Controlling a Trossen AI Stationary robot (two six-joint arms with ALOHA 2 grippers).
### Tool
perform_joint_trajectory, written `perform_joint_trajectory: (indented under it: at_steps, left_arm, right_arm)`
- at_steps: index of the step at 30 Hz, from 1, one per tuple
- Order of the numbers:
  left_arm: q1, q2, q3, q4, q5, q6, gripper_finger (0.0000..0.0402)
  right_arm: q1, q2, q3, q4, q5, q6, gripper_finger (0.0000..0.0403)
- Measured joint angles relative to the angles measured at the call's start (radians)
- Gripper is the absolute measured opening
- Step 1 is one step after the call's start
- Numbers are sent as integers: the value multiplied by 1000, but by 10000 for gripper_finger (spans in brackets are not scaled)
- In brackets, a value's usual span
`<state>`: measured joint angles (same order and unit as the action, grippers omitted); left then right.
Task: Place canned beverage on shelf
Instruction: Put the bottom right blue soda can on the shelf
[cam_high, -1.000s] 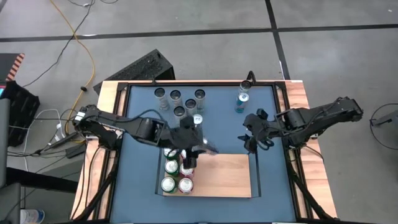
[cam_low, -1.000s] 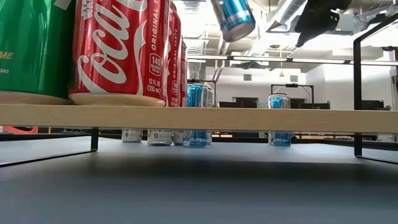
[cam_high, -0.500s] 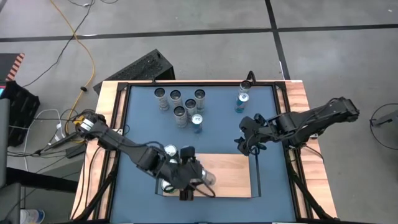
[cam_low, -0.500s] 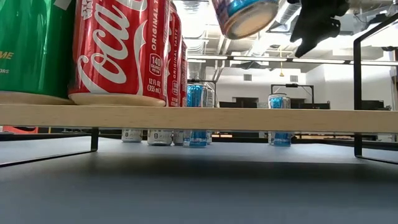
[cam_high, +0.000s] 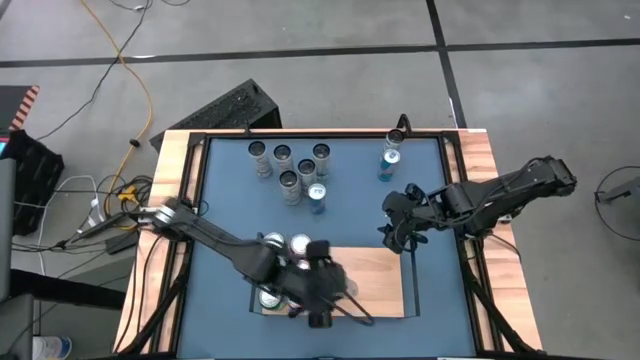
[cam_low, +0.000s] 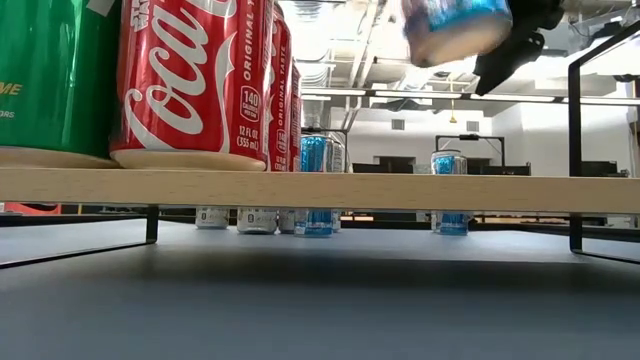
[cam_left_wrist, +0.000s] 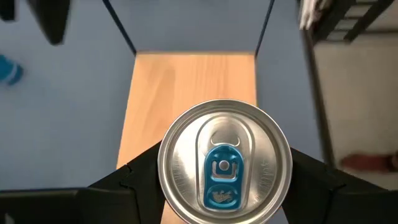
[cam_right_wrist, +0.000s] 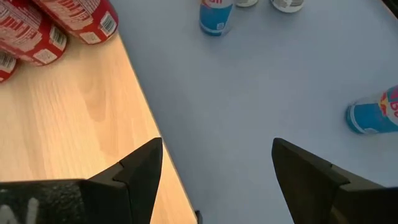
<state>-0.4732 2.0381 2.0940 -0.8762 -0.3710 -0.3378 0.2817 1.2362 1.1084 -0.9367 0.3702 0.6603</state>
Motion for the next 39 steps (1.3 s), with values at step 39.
perform_joint_trajectory:
  at_steps: [39]
  left_arm:
    - [1,74,60,-170,99,-293,228]
  right_arm:
    - [6,0,0,4,7,-67,286]
